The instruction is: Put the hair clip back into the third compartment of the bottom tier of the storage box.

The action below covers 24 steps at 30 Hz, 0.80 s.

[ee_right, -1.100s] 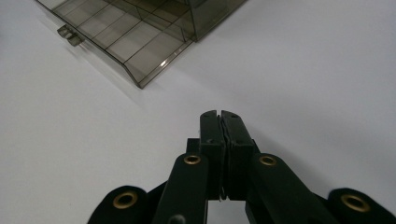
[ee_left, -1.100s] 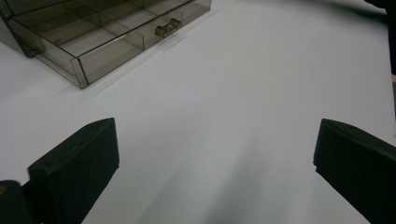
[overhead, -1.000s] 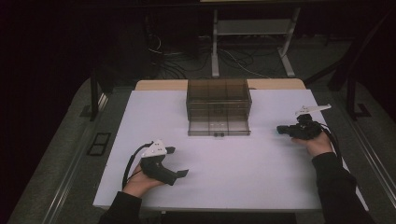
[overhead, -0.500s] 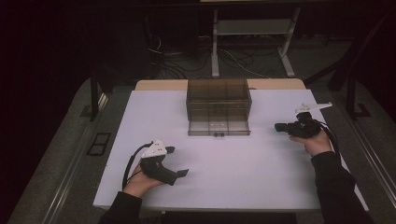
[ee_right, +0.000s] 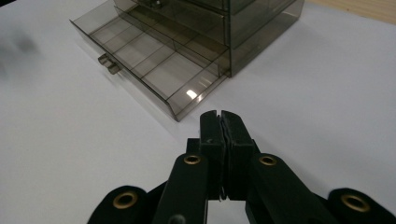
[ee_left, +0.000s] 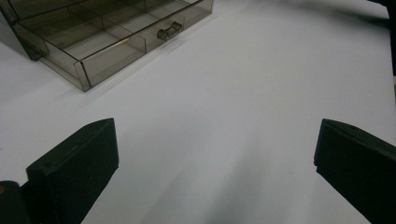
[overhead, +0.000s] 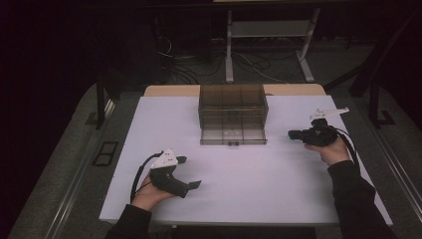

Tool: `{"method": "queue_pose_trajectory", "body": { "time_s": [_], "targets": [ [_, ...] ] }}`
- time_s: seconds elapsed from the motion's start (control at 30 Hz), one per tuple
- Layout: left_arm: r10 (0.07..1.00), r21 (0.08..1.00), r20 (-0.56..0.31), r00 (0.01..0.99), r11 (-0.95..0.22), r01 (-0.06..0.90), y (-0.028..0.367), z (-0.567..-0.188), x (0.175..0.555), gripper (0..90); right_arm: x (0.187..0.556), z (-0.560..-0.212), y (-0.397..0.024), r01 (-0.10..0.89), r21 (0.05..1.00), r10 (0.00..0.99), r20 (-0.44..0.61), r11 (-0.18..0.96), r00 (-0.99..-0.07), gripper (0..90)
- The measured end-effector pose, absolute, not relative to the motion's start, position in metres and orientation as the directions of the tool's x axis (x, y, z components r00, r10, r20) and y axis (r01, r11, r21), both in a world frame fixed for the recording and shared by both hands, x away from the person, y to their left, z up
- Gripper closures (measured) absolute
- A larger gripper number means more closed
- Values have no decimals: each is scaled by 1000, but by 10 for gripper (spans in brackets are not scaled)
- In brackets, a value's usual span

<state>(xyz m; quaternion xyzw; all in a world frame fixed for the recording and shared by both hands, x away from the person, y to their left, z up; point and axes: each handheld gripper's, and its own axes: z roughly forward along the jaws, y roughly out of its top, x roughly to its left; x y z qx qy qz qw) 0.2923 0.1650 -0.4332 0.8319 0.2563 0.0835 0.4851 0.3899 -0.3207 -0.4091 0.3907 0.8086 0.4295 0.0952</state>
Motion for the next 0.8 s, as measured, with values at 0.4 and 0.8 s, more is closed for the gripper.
{"method": "queue_pose_trajectory", "body": {
  "time_s": [0.4, 0.8],
  "targets": [
    [510, 847, -118, 852, -397, 354, 164, -433, 293, 0, 393, -405, -310, 532, 778, 701, 171, 335, -692, 872],
    [514, 843, -116, 850, -402, 358, 163, -434, 292, 0, 399, -403, -295, 520, 781, 685, 167, 347, -709, 872]
  ]
}}
